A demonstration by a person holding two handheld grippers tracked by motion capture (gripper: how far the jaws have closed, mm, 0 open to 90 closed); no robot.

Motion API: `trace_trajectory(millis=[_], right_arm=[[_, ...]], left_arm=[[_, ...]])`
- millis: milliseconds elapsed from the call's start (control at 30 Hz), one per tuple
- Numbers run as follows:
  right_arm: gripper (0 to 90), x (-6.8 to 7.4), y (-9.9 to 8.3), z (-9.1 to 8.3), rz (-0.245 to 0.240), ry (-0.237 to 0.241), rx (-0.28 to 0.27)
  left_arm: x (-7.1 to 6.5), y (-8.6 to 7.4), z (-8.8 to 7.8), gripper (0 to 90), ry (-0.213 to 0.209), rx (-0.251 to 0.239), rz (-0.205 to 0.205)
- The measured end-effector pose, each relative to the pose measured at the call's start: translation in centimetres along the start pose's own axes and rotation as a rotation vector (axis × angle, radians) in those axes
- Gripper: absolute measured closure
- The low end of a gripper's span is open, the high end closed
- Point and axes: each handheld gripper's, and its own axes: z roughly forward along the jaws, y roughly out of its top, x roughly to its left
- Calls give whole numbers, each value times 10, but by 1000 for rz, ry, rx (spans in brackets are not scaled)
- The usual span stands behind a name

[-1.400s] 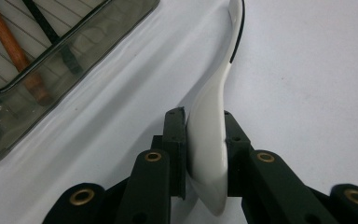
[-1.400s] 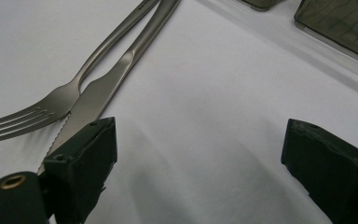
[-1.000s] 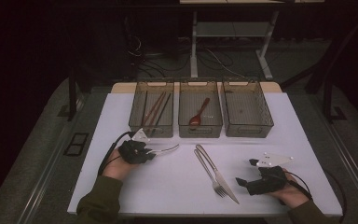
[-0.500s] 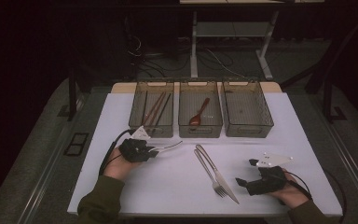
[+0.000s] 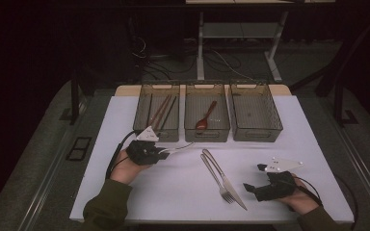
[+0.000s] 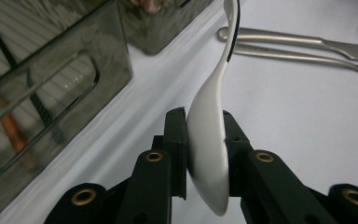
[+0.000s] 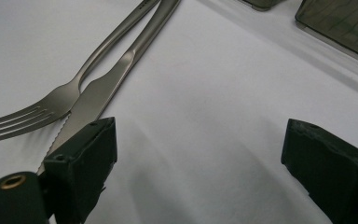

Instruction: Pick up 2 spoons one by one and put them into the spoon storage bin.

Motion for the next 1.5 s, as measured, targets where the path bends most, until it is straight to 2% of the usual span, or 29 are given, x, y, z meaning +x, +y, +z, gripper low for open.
trace_trajectory(millis=[567, 700, 767, 900, 967, 1067, 1167, 1233, 1500], right_arm=[[103, 0, 0, 0, 0, 1, 3], [103, -1, 0, 0, -9, -3, -9], [103, 0, 0, -1, 11, 3, 0], [103, -1, 0, -1, 6, 1, -3], [103, -1, 0, -1, 6, 1, -4], [103, 0, 0, -1, 6, 1, -4], [103, 0, 0, -1, 7, 2, -3], [103, 0, 0, -1, 7, 1, -2], [103, -1, -1, -2, 12, 1, -4]], left_arm=[[-4, 31, 2, 762, -5, -40, 31], [-3, 43, 3, 762, -4, -56, 35], [-2, 51, 4, 762, -2, -60, 41], [-1, 66, 8, 762, 2, -71, 42], [1, 72, 9, 762, 2, -72, 57], [3, 83, 13, 762, 5, -77, 36], [7, 92, 17, 762, 12, -64, 56], [9, 99, 23, 762, 15, -73, 41], [19, 118, 48, 762, 25, -32, 36]])
